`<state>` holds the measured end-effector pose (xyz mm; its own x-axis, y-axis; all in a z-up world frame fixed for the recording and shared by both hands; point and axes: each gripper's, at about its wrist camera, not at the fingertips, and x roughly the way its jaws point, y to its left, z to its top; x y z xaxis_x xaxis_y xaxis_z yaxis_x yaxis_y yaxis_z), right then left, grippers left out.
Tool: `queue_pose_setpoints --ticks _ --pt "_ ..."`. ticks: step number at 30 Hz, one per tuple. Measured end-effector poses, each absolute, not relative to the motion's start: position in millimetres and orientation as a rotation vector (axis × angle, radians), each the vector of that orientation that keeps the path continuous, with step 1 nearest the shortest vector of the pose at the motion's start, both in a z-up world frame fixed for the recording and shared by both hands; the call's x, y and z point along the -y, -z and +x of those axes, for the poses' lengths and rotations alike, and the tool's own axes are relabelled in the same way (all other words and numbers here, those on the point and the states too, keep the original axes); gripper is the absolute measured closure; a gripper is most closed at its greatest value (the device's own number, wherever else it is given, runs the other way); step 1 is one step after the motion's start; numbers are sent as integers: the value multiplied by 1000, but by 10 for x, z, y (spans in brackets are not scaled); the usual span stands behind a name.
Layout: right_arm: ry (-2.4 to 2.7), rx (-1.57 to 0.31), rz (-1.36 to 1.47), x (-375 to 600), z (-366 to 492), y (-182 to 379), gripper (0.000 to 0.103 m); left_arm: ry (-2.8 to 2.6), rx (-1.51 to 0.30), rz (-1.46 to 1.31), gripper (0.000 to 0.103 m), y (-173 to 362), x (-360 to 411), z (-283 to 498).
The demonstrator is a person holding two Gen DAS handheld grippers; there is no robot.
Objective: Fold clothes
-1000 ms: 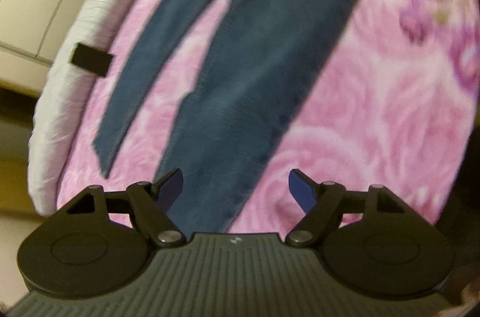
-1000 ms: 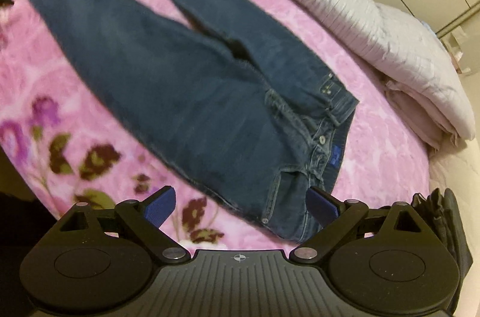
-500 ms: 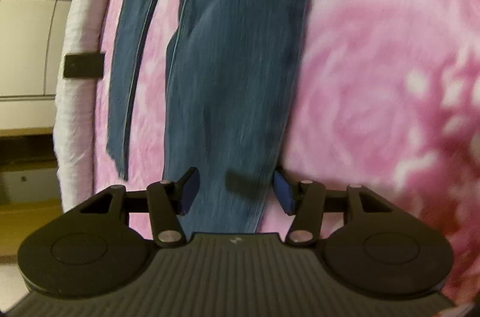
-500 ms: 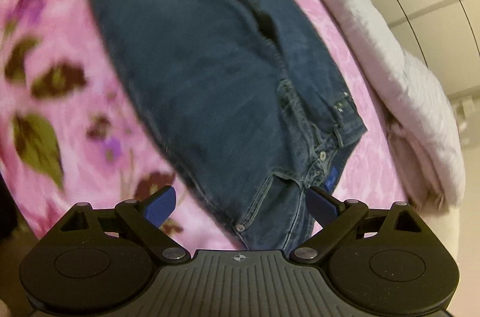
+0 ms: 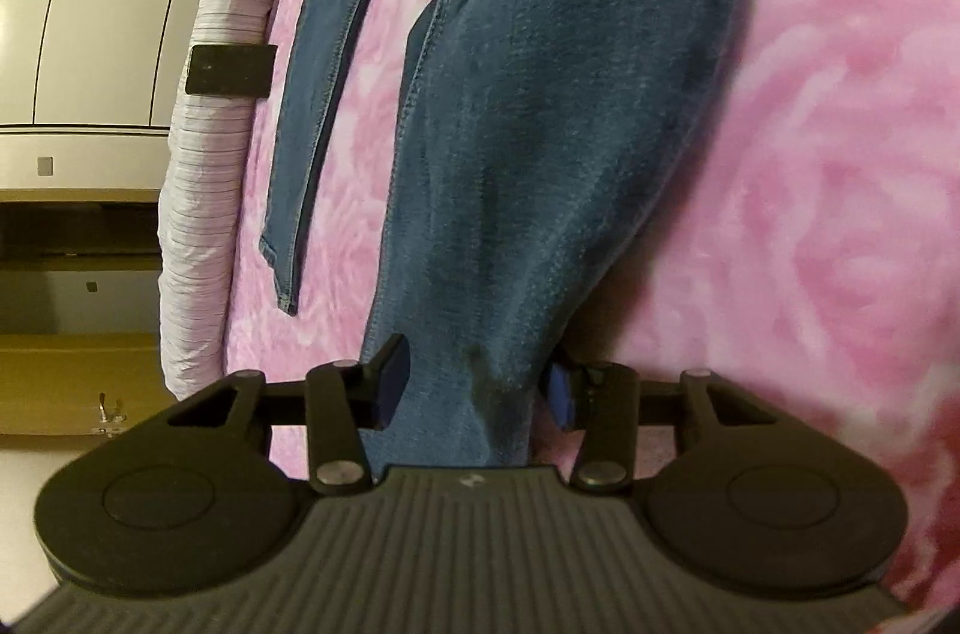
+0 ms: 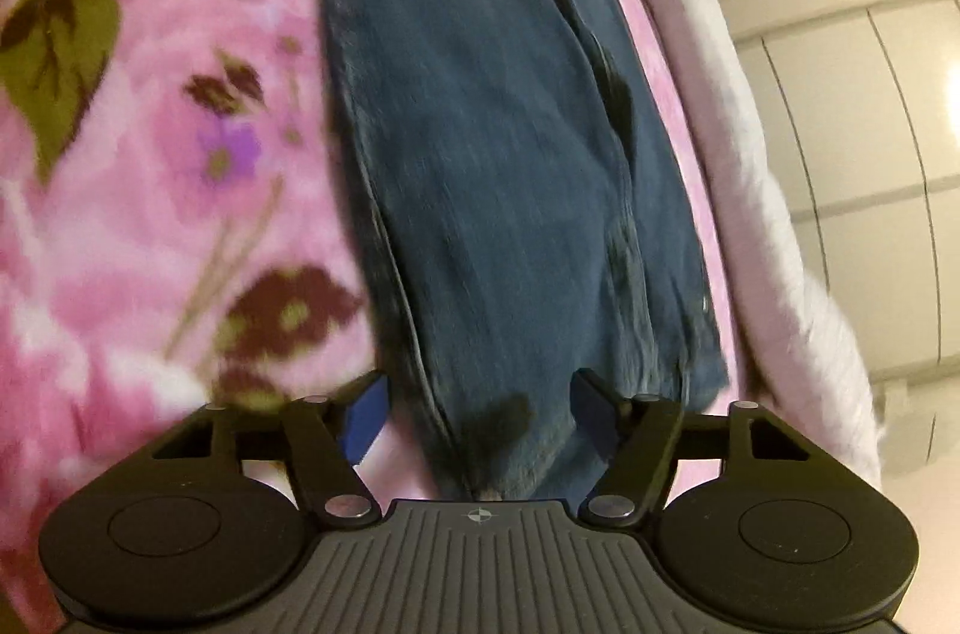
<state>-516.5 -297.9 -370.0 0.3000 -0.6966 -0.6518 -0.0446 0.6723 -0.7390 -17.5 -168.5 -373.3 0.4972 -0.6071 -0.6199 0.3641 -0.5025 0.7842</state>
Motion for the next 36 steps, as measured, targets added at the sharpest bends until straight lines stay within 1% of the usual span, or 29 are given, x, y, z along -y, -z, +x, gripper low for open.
queue_pose_setpoints --ticks 3,5,7,8,9,10,12,14,16,20,26,31,36 --pt "492 -1214 -756 3120 -5138 3716 36 1199 213 1751 65 3732 1664 -183" --pt "488 -1233 -770 3202 -5136 3717 48 1196 229 1770 67 3738 1618 -189" --pt "486 -1251 -774 3243 -5131 3723 51 1189 240 1784 69 3758 1578 -169" --pt "484 -1259 -775 3264 -5136 3731 55 1182 237 1786 72 3771 1565 -151" --pt "481 -1266 -772 3273 -5129 3733 57 1174 238 1789 75 3784 1550 -135" --pt "477 -1273 -768 3279 -5119 3734 61 1167 242 1793 81 3799 1535 -119" --pt "470 -1286 -760 3291 -5100 3736 73 1170 248 1795 93 3800 1522 -91" --pt "464 -1299 -743 3324 -5069 3716 81 1179 238 1789 93 3778 1521 -68" --pt "449 -1307 -724 3396 -5049 3614 84 1191 219 1778 94 3702 1541 -53" --pt "429 -1304 -687 3484 -5034 3263 88 1201 196 1756 95 3357 1511 -50" --pt "398 -1303 -601 3588 -5012 2624 89 1229 162 1762 94 2640 1658 -57" --pt "333 -1311 -540 3911 -4957 2043 90 1229 91 1729 94 2099 2376 16" --pt "269 -1348 -522 4500 -4728 1712 90 1281 26 1744 94 1827 3202 291"
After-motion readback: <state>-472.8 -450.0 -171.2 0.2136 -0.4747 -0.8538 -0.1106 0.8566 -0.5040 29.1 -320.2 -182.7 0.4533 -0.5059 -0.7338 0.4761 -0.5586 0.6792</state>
